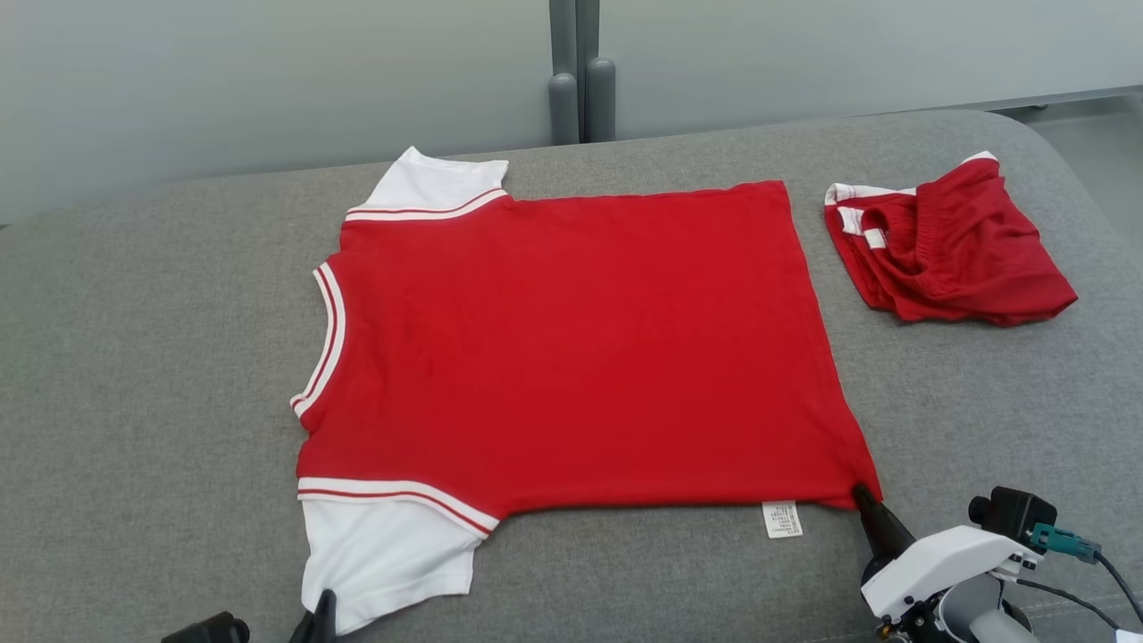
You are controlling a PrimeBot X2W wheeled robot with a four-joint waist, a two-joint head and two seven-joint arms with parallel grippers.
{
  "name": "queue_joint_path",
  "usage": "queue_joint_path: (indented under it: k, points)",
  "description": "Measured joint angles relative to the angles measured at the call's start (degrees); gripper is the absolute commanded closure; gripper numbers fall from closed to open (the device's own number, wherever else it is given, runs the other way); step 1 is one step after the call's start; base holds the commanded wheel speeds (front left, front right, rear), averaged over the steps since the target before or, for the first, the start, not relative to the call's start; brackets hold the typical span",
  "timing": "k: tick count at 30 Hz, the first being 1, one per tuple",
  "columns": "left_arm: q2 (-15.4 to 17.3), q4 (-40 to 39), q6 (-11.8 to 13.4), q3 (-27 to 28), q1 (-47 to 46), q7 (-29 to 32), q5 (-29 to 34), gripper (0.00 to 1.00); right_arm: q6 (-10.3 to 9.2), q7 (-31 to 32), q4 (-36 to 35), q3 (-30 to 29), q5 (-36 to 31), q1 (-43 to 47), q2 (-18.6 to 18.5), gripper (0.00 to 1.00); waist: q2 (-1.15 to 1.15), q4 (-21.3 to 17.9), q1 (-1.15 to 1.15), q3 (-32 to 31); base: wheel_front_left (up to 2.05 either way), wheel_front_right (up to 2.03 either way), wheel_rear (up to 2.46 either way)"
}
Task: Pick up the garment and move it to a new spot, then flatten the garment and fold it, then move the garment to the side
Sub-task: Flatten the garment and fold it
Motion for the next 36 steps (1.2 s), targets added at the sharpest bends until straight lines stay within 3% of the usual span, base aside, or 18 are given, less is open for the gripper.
queue_joint_path:
  k: [3,4,5,7,8,27,36]
  points:
    - [0.01,1.49,0.03,-0.14,-0.01,0.54,0.05,1.0,0.01,-0.01,1.05,0.01,-0.05,-0.05,0.09,0.58,0.0,-0.07,0.0,-0.09,0.0,0.0,0.0]
    - [0.0,1.82,0.03,-0.22,-0.01,0.68,0.05,0.93,0.01,-0.02,1.34,0.04,-0.05,-0.07,0.12,0.51,0.0,-0.09,0.0,-0.11,0.0,0.0,0.0]
    - [0.0,2.0,0.03,-0.26,-0.01,0.68,0.07,0.79,0.01,-0.02,1.62,0.05,-0.07,-0.15,0.19,0.28,0.0,-0.12,0.0,-0.13,0.0,0.0,0.0]
    - [-0.01,2.47,0.03,-0.44,-0.03,0.68,0.07,0.5,0.02,-0.1,2.09,0.11,-0.07,-0.47,0.3,0.04,0.0,-0.2,0.0,-0.13,0.0,0.0,0.0]
    - [-0.02,2.78,0.03,-0.57,-0.04,0.69,0.07,0.03,0.02,-0.1,2.33,0.14,-0.08,-0.75,0.33,0.0,0.0,-0.25,0.0,-0.13,0.0,0.0,0.0]
    - [0.02,5.02,0.79,0.8,0.05,-0.41,0.44,0.0,0.07,-2.33,3.75,-1.36,-1.72,-0.99,-1.76,0.0,0.0,-0.94,0.0,0.52,0.0,0.0,0.0]
    - [1.32,2.64,1.56,2.54,0.51,-2.87,0.76,0.0,0.07,-2.89,-0.37,-2.82,-4.27,-2.1,-4.02,0.0,0.0,-1.33,0.0,0.23,0.0,0.0,0.0]
